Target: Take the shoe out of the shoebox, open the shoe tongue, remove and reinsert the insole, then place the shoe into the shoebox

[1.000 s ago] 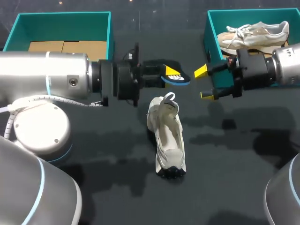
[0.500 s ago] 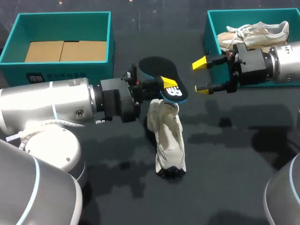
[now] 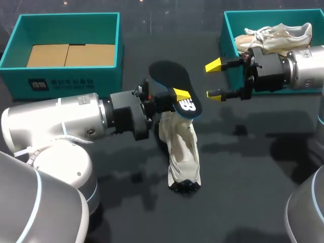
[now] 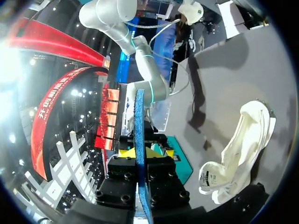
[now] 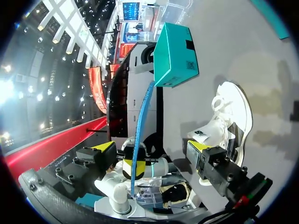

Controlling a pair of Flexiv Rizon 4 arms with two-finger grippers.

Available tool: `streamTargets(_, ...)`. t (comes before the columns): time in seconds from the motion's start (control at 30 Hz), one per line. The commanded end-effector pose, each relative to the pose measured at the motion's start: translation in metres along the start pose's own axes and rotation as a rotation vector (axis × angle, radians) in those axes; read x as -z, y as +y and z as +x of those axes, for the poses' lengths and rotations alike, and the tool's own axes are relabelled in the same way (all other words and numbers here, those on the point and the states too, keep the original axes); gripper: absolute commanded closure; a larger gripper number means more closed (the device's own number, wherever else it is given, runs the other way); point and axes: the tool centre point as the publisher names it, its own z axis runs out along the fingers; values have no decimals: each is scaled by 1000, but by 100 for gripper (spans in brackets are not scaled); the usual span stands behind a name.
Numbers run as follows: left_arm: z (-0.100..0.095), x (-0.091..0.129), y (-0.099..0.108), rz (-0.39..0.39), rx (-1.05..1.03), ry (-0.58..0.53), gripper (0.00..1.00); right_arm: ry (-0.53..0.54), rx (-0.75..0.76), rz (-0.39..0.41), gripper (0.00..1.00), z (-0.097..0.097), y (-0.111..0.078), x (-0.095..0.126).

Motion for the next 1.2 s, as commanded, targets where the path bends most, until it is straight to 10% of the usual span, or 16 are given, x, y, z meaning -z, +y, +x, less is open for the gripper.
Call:
streamTargets(0.03,3,-16,13,18,-23,6,100,0,-8,14,0,2,2,-6)
streamTargets(0.7,10,-32,14,103,-116,31,100,14,-2,142,0,4,-6,-36)
streamTargets(1.03,12,-38,10,122,-145,43,100,29,9,168,45,2,-9,-42)
streamTargets(1.2,16,-40,8,116,-169,48,100,44,11,160,51,1,-10,-44)
